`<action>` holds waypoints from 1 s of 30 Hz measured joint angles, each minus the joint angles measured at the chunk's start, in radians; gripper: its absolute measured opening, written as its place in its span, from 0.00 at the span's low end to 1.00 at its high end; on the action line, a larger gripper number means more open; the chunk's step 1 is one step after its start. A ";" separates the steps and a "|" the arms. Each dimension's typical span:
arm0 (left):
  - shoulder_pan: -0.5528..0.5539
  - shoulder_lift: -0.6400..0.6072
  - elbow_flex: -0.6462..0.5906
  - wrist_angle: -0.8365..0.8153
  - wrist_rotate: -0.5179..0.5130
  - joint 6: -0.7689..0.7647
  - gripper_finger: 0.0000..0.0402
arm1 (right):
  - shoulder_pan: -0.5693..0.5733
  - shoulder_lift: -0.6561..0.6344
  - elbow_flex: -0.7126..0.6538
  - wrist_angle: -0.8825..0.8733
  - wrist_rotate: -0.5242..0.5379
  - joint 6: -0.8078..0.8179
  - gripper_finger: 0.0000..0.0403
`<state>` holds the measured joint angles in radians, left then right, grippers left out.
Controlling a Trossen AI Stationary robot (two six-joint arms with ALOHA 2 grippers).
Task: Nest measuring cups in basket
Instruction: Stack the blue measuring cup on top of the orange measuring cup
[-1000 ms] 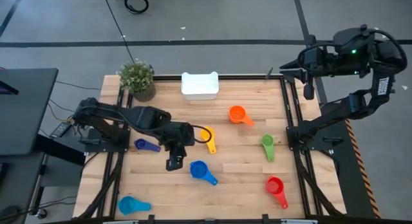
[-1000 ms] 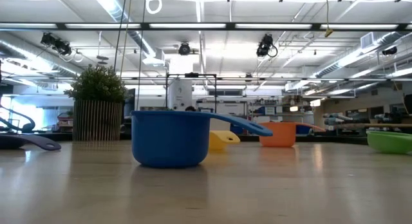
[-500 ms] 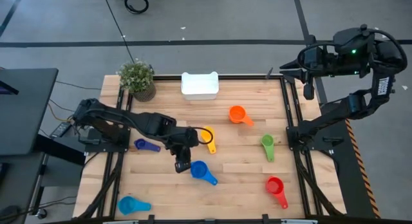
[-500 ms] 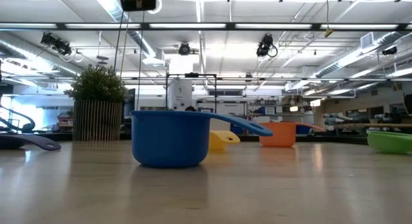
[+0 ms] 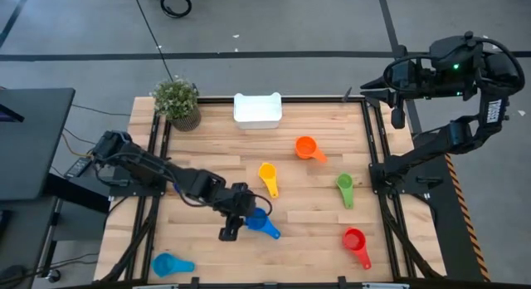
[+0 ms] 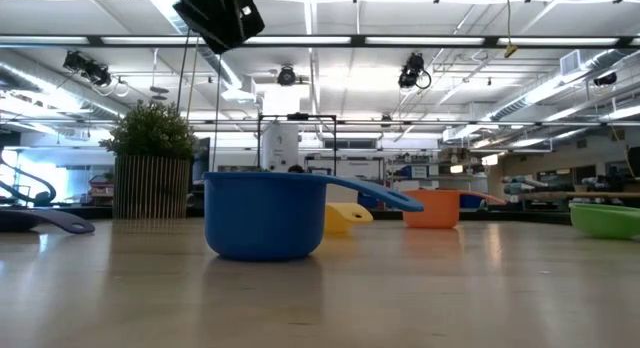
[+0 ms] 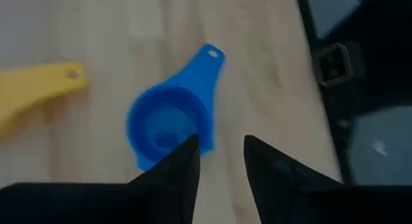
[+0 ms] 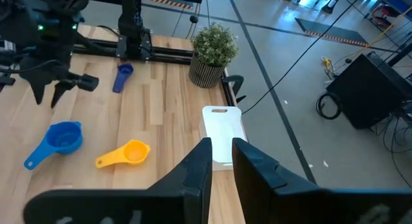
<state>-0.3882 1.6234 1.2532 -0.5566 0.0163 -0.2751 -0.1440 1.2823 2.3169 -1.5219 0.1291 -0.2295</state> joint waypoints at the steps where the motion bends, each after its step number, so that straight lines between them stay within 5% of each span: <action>1: -0.008 0.000 -0.007 0.013 -0.029 0.001 0.32 | 0.000 0.000 0.000 0.000 0.000 0.002 0.17; 5: -0.037 0.029 -0.019 0.027 -0.111 0.012 0.32 | 0.000 0.000 0.000 0.000 0.000 0.002 0.17; 30: -0.071 0.270 -0.016 0.181 -0.095 0.032 0.32 | 0.000 0.000 0.000 -0.002 0.000 -0.002 0.17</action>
<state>-0.4595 1.8931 1.2369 -0.3752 -0.0792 -0.2428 -0.1440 1.2823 2.3169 -1.5241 0.1287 -0.2317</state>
